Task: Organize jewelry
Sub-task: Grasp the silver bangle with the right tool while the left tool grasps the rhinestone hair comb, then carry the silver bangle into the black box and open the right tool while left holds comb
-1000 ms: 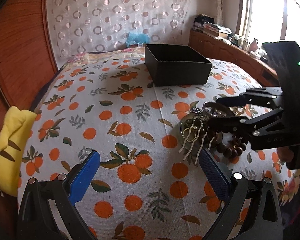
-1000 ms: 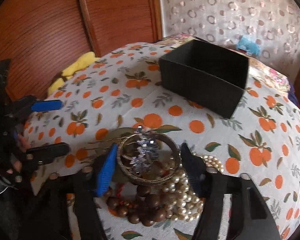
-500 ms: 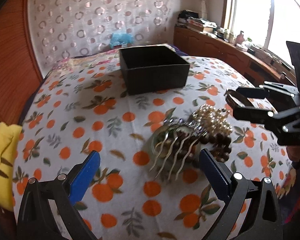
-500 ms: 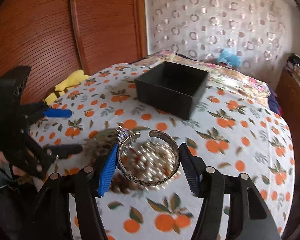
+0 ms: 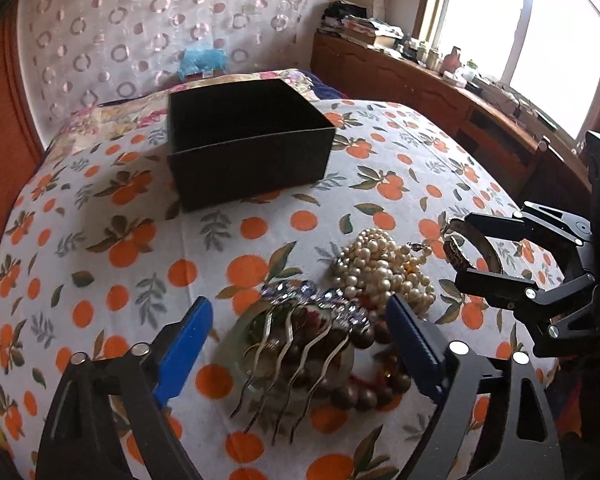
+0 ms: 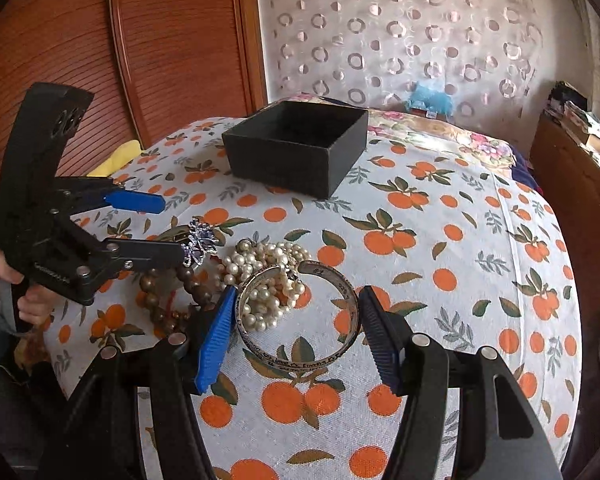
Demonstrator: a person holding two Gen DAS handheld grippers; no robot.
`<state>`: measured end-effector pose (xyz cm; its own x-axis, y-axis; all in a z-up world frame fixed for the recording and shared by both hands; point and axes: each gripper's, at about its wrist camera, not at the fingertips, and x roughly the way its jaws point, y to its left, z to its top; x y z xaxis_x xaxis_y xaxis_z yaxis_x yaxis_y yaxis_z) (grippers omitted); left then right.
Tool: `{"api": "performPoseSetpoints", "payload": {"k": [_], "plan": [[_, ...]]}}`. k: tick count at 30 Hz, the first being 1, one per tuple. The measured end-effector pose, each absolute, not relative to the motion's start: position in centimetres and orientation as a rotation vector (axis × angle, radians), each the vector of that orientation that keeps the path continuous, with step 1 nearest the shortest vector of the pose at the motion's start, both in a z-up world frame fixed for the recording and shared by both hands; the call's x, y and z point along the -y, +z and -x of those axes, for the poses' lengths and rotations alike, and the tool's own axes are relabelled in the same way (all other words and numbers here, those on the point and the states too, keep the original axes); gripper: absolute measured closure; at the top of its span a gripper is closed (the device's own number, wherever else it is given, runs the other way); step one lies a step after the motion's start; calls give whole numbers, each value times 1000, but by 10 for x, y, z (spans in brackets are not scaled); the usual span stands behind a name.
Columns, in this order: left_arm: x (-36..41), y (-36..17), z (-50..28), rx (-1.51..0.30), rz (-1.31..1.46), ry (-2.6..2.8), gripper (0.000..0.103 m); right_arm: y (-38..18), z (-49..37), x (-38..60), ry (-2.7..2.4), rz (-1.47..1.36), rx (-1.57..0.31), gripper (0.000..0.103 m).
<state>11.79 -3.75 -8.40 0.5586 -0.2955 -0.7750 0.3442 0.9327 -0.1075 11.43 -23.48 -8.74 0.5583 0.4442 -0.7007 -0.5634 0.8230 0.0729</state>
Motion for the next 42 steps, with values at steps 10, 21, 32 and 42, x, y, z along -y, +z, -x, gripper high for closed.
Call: {"api": "performPoseSetpoints", "payload": {"k": [10,21,32,42], "plan": [[50,-96,-130,-934,-140,-357,22,-88,-114,240,588,156,-779,39],[39,-91,-126,-892,-100,-353,45,-90,-112,240,585,156,-786,39],[15,-68,-122,-793,-33,-335,49,-76,-118,228,599,161,-754,39],[-5,-47,-124,-727,9,-311,49,-51,-148,200,619,188,-705,39]]}}
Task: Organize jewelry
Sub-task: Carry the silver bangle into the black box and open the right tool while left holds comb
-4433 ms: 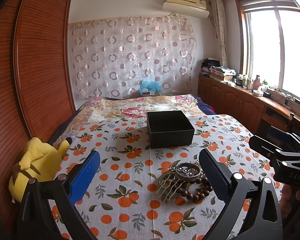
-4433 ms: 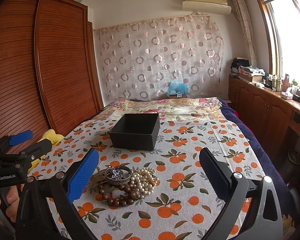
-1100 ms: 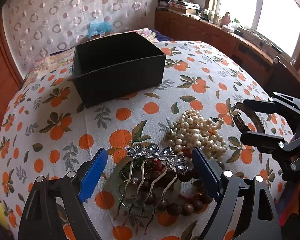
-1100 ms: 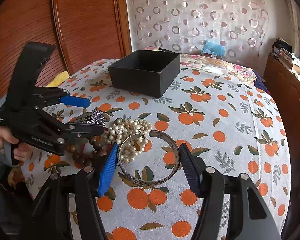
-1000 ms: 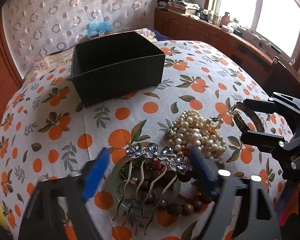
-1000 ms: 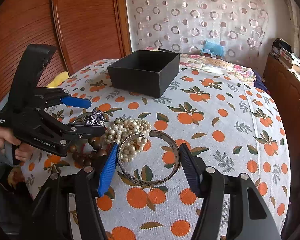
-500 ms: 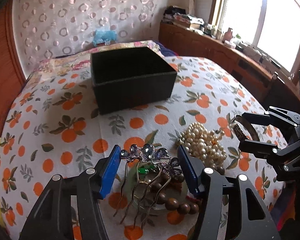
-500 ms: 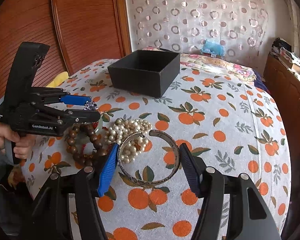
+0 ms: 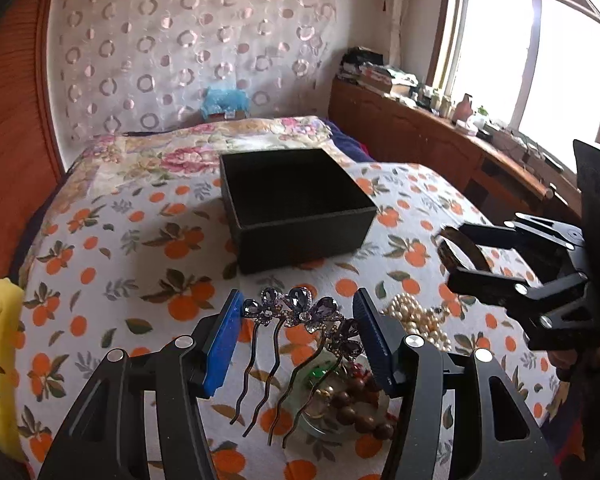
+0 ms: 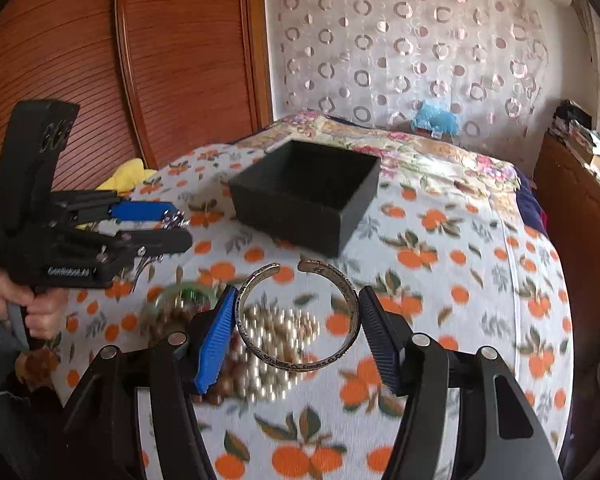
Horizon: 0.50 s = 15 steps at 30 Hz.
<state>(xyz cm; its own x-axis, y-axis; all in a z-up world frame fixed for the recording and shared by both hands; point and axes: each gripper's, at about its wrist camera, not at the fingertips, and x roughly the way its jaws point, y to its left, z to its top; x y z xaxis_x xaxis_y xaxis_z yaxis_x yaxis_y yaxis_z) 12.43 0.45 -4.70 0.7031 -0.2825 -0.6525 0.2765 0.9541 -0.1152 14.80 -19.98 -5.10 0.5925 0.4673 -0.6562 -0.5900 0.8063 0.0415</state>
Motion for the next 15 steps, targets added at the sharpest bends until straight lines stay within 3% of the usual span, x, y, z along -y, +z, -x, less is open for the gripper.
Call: {"api": "performPoseSetpoints", "payload": {"k": [15], "plan": [[-29,-6,-161,-665,17,-252,49,-28,-242,146,617,265,-668,39]]}}
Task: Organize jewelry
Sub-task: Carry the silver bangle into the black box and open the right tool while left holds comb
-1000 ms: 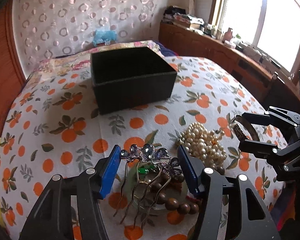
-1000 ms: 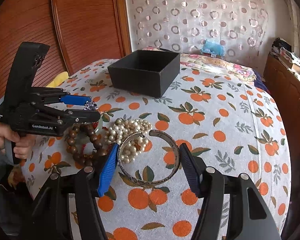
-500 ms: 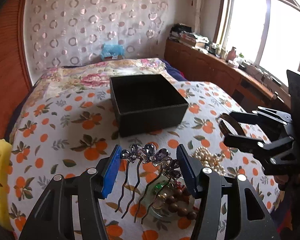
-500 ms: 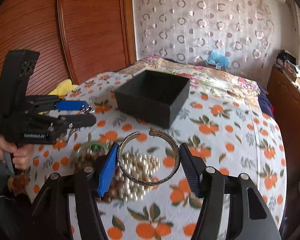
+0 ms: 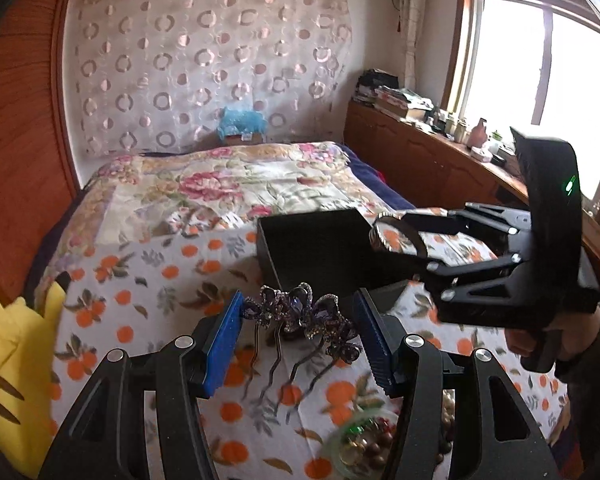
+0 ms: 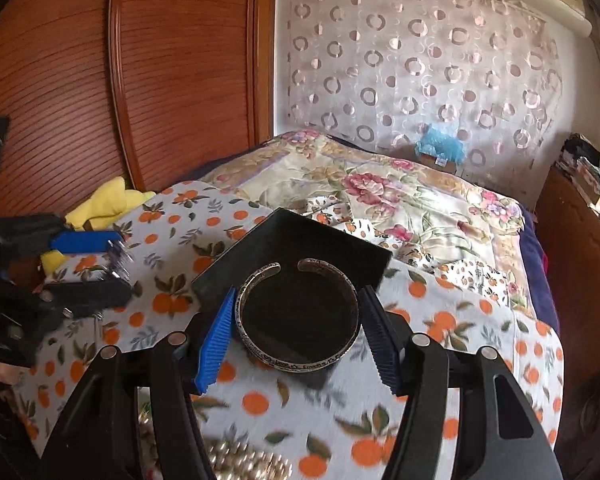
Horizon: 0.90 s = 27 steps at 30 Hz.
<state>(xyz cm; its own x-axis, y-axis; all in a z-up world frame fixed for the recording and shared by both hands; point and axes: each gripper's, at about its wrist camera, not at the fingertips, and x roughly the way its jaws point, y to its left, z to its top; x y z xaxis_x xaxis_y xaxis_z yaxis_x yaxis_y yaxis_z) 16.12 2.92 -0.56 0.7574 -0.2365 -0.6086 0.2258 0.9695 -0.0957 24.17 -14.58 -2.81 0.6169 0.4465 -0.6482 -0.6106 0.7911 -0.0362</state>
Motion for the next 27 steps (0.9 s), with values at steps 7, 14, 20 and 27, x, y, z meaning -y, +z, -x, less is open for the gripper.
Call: {"api": "performPoseSetpoints", "payload": {"k": [7,14,20,27], "plan": [[-30,3,-180,-675,8,-246,61,-41,-269,136,622,275,-731,39],[-43,-23,-176,-730,40,-234,62,-54,-274,138,628,257,-755,39],[-60,-40,-123,-761,55,-211,54,-54,-266,145,625,253,-730,39],[-50,-64,-54,-832,37,-202,42,-33,-220,162,626,259,-677,39]]}}
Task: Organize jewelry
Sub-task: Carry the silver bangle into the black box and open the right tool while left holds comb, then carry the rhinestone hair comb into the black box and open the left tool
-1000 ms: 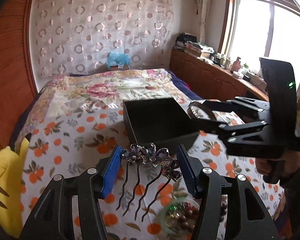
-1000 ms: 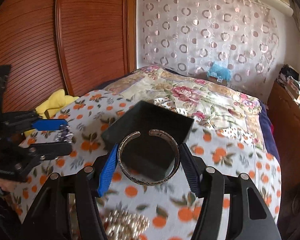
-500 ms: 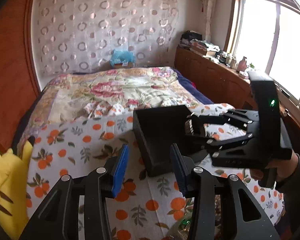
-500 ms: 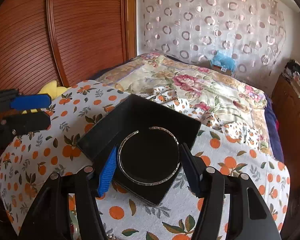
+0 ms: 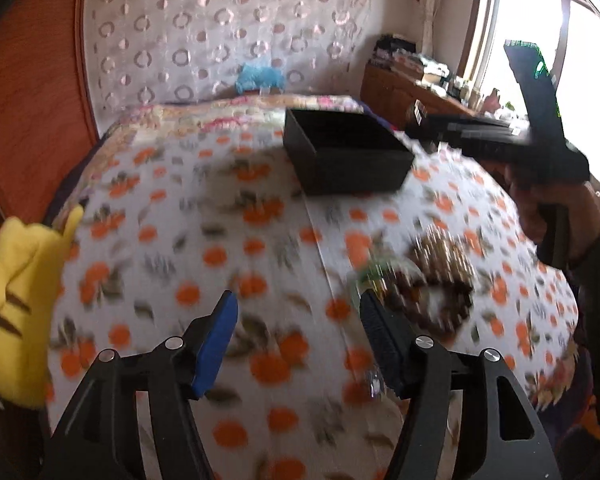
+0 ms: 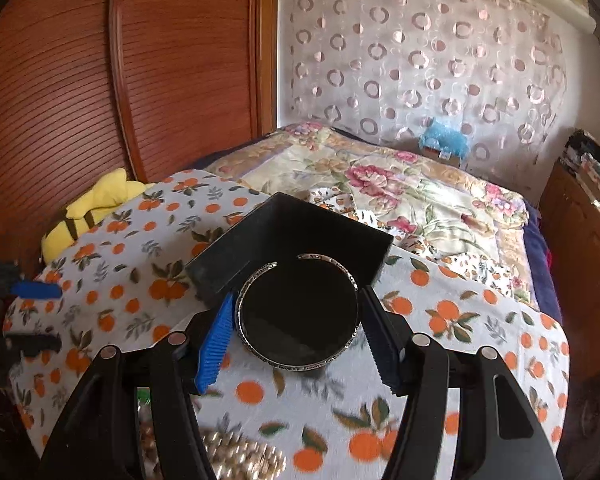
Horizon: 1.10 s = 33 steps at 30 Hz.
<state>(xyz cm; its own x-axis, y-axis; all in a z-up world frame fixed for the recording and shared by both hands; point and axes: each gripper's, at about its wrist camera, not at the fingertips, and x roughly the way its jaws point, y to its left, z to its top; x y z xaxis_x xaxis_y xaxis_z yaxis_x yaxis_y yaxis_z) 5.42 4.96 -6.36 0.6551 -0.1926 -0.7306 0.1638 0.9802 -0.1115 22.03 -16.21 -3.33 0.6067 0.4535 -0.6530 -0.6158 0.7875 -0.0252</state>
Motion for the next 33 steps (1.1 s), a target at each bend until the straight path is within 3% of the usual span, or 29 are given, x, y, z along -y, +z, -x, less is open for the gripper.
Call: {"api": "performPoseSetpoints", "payload": {"k": [5,19,21,22,33], "plan": [[-19,-72,-40,-843,-11,-207,32,-31,-187,174,610,270,-673,39],[28,-106,-37,-929,-136,-218,28,-50,-134,208,578,276,-703,39],[28,-105,-35,-920,-138,-219,35,-51,-133,208,583,273,-698,39],[27,-104,-34,-916,-135,-223,47,-50,-133,207,587,272,-696,39],[1,-76,-52,-821,-67,-206,48,-41,-163,171,620,320,-666,39]]}}
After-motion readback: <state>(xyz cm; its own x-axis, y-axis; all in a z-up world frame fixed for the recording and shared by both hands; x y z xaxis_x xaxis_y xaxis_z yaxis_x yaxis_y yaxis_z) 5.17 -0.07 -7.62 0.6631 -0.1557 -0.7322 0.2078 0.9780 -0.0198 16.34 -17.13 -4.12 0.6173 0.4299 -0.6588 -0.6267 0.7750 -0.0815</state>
